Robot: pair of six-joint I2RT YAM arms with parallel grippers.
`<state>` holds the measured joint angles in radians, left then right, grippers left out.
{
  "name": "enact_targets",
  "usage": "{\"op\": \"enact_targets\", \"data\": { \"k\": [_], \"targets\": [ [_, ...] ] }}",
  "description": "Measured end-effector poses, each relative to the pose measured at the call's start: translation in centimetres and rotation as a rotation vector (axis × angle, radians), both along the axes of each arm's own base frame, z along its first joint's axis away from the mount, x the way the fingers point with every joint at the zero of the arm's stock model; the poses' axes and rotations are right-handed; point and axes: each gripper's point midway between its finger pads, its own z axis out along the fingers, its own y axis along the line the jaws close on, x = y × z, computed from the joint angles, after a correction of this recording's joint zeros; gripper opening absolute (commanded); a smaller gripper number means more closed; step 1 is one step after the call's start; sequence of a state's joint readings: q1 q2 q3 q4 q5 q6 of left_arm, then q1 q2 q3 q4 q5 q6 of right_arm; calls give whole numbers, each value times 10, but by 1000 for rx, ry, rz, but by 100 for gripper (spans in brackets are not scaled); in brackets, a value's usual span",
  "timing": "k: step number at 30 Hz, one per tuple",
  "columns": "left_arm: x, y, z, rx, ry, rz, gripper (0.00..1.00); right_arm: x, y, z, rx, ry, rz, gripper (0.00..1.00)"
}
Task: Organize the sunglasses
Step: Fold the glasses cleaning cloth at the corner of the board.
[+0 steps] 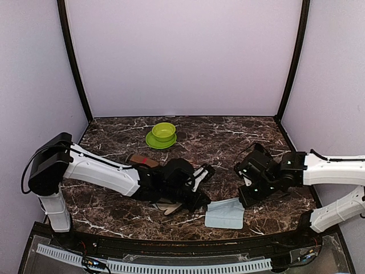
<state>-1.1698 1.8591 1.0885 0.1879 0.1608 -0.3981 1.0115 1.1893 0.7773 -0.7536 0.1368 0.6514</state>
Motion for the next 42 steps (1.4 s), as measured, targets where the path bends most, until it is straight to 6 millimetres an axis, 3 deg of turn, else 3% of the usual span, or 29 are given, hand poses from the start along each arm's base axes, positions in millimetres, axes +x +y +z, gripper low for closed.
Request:
{"op": "enact_targets", "data": {
  "k": [8,15,22,29,42],
  "targets": [
    [37,-13,-11,-15,-52,7,0,39,-8,-21,-76,-45,-28,0],
    [40,-19,-21,0,-75,-35,0,46,-8,-30,-105,-65,8,0],
    [34,-23,-16,-25,-90,-94,0,35,-15,-25,-31,-91,8,1],
    [26,-21,-21,-12,-93,-143,0,20,-6,-16,63,-114,29,2],
    [-2,-17,-37,57,-83,-223,0,-14,2,-46,10,-35,55,6]
  ]
}}
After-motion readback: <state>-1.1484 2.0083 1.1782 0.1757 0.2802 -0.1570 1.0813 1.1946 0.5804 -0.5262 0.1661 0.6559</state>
